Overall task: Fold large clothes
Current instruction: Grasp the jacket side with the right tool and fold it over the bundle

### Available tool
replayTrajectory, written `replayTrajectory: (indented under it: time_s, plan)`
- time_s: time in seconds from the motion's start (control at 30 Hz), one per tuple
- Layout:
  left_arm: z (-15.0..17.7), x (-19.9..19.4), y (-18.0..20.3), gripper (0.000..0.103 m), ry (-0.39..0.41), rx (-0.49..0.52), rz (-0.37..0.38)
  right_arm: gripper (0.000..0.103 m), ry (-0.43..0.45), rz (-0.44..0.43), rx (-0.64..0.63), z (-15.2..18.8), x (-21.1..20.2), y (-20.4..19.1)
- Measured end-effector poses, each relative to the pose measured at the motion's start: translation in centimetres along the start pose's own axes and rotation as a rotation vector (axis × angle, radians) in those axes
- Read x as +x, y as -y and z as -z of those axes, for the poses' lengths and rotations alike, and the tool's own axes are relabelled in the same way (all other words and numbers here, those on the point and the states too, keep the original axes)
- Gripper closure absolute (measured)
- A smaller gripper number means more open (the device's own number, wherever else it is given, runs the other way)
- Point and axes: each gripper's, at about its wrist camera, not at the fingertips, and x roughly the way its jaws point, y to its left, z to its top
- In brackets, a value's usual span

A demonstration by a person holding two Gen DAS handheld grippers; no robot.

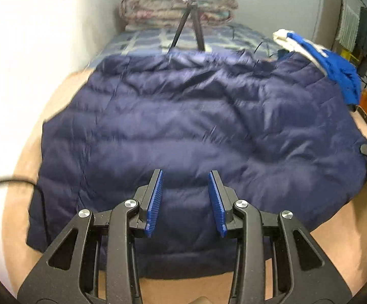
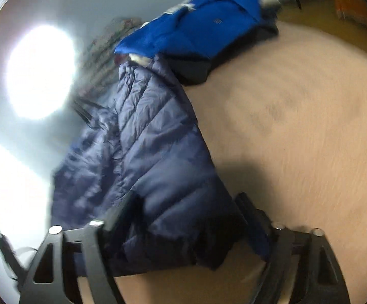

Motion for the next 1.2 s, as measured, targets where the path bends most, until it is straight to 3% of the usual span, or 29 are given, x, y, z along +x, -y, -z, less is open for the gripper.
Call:
replayTrajectory:
  time_s: [0.03, 0.07, 0.1, 0.2, 0.27, 0.43, 0.63, 0.87, 1.2]
  plan:
    - [0.7, 0.5, 0.1, 0.066, -0.010, 0.005, 0.001, 0.048, -0.005, 0.013, -0.037, -0.1, 0.2, -0.7]
    - [1.2, 0.9, 0.4, 0.066, -0.018, 0.014, -0.003, 0.066, -0.017, 0.009, -0.057, -0.2, 0.4, -1.2]
    - [1.6, 1.6, 0.6, 0.066, -0.025, 0.033, -0.012, 0.077, -0.024, 0.011, -0.070, -0.3, 0.3, -1.6]
    - [1.7, 1.8, 0.3, 0.065, -0.046, 0.045, -0.017, 0.088, -0.007, 0.046, -0.123, -0.7, -0.7, -3.3]
    - [1.2, 0.4, -0.5, 0.065, -0.044, 0.018, -0.017, 0.090, 0.025, 0.079, -0.198, -1.0, -1.8, -5.2]
    - [1.5, -7.1, -4.9, 0.065, 0.059, -0.105, 0.010, 0.091, 0.095, 0.105, -0.362, -1.1, -4.6, -9.1]
    - [6.2, -16.2, -9.0, 0.065, 0.137, -0.169, -0.026, 0.093, 0.156, 0.062, -0.461, -1.0, -7.5, -13.5]
    - [13.1, -19.9, -12.2, 0.065, 0.128, -0.280, -0.045, 0.093, 0.188, -0.049, -0.590, 0.2, -9.8, -21.7]
    - [16.9, -24.3, -14.0, 0.065, 0.173, -0.335, -0.060, 0.094, 0.147, -0.179, -0.795, 5.8, -7.8, -34.7]
